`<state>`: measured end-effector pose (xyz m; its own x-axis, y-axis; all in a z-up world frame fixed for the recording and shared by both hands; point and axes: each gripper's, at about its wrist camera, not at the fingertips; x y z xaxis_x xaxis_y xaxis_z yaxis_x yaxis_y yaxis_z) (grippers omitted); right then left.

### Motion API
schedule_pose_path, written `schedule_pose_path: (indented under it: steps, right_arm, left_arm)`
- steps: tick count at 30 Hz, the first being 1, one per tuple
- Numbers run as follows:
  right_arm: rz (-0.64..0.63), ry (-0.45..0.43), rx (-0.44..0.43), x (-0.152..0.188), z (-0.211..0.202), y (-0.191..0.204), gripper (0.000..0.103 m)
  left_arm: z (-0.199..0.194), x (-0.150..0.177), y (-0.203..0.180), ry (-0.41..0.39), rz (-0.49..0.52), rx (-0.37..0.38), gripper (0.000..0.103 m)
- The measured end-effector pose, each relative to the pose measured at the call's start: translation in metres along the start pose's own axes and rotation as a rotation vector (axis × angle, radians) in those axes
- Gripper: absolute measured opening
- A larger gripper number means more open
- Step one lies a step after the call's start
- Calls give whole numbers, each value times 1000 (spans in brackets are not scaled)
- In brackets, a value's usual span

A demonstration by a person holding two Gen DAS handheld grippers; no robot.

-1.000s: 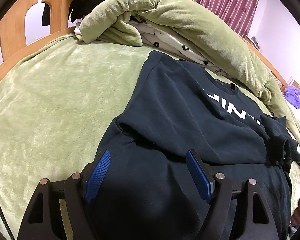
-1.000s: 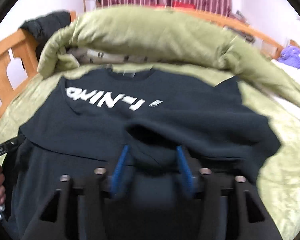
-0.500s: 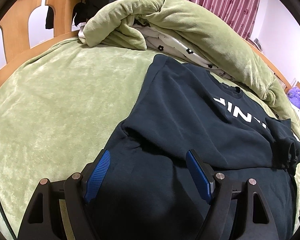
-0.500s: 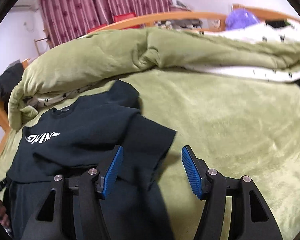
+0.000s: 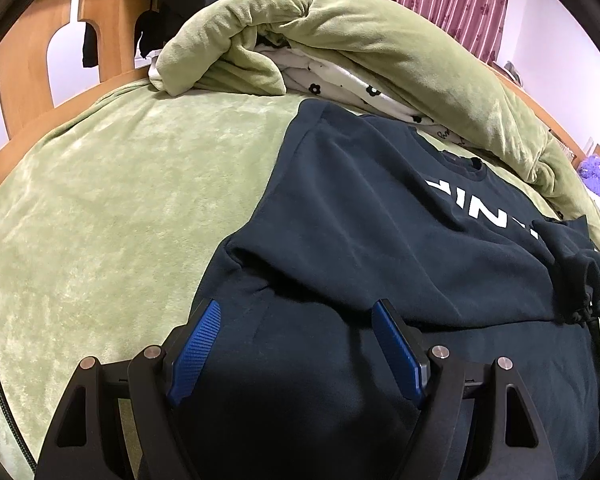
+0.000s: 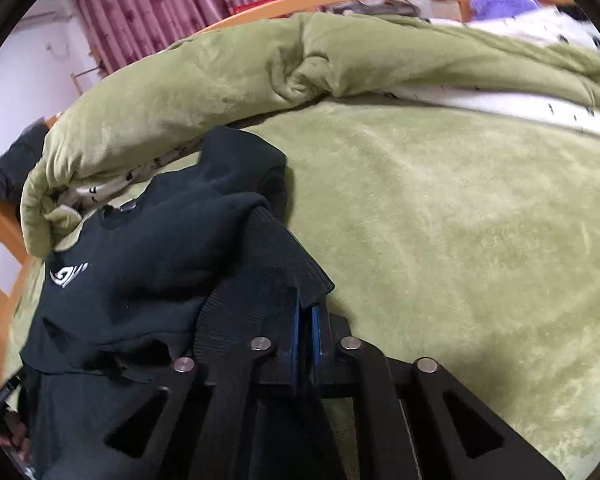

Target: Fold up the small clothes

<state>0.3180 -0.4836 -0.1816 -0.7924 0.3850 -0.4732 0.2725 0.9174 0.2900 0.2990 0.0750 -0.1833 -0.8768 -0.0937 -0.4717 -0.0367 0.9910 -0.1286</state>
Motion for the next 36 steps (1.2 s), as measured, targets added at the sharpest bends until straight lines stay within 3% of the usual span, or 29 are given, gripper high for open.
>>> schedule_pose_path:
  steps: [7, 17, 22, 28, 32, 36]
  right_arm:
    - [-76, -91, -4, -3, -48, 41, 5]
    - [-227, -162, -29, -20, -114, 169, 5]
    - [-276, -155, -71, -23, -111, 238, 5]
    - [-313, -102, -122, -15, -71, 304, 6]
    - [-319, 16, -231, -8, -32, 329, 13]
    - [-390, 40, -267, 3, -24, 339, 47]
  left_arm:
    - [-9, -2, 10, 10, -47, 75, 77]
    - [-26, -5, 25, -7, -111, 177, 77]
    - [-30, -6, 31, -27, -118, 166, 77]
    - [-31, -10, 43, -25, -158, 189, 77]
    - [-31, -10, 43, -36, -151, 149, 77]
    - [-31, -10, 40, -41, -136, 139, 77]
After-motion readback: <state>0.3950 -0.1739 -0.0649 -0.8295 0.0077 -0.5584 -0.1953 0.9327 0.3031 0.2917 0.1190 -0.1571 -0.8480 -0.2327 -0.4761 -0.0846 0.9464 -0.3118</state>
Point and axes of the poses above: each gripper's, at about its wrist camera, not at the fingertips, and z roughly the way its jaws point, y to its left, x to its underside, and after that the axes turned 14 degrees about y, right-handed
